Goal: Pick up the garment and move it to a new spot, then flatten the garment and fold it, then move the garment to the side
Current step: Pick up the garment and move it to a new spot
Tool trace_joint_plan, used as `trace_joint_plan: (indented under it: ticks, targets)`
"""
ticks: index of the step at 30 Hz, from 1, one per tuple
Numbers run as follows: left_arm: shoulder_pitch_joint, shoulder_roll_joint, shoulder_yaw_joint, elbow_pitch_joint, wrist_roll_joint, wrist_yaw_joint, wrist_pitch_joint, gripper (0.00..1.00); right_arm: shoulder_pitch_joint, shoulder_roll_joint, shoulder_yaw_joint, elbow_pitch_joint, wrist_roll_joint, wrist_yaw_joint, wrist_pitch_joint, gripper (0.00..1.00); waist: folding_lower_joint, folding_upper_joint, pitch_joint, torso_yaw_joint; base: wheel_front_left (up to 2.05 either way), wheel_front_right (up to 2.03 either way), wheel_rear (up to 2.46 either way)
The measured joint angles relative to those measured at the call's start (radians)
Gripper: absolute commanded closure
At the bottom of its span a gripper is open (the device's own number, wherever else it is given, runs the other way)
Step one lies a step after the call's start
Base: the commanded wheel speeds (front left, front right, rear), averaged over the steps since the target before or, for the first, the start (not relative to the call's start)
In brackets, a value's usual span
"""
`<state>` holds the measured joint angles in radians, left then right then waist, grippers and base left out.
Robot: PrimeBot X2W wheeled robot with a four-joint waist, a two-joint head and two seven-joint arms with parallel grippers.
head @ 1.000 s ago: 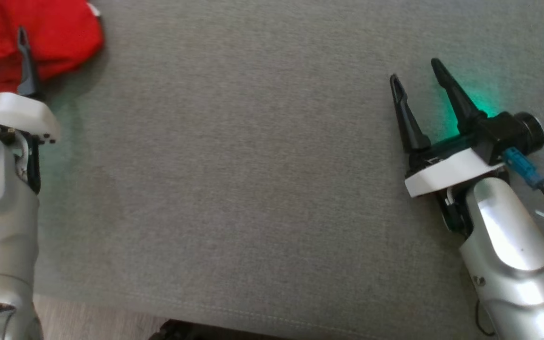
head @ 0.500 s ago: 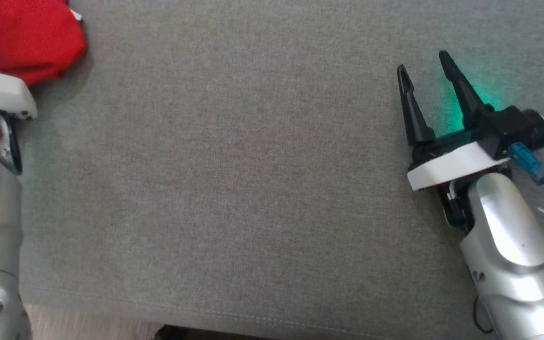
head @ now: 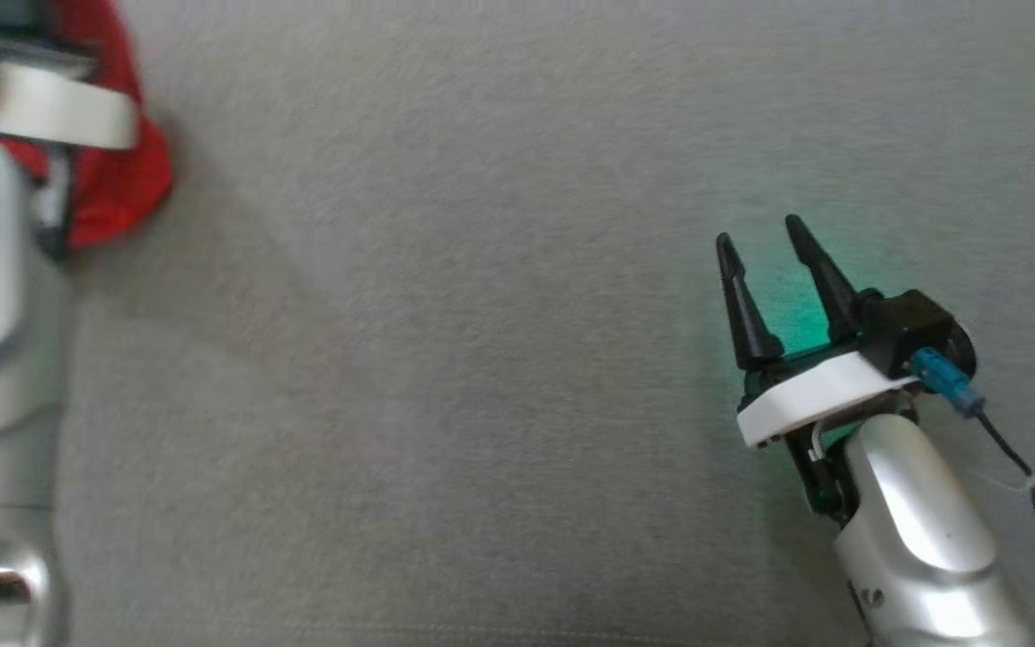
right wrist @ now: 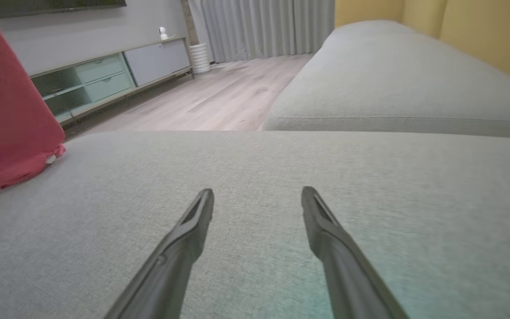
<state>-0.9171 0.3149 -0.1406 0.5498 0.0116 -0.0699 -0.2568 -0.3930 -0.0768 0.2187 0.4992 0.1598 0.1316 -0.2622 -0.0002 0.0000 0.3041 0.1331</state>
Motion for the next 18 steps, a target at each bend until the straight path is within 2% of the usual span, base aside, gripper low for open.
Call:
trace_joint_plan:
  ticks: [5,11,18]
  targets:
    - [0.000,-0.087,-0.094,-0.093,-0.017,-0.036,0.000,1.00,0.036,0.005,0.001,0.005,0.018,0.000,0.002,0.00,0.0000,0.0000,-0.057,-0.079,0.00,0.00,0.00]
    - [0.001,-0.191,-0.155,-0.189,-0.102,-0.046,-0.001,1.00,0.074,0.008,0.003,0.010,0.035,0.000,0.003,0.00,0.0000,0.0000,-0.115,-0.181,0.00,0.00,0.00]
    - [0.052,-0.225,-0.151,-0.167,-0.149,-0.053,-0.001,1.00,0.080,0.010,0.006,0.000,0.060,0.000,0.003,0.00,0.0001,0.0000,-0.150,-0.265,0.00,0.00,0.00]
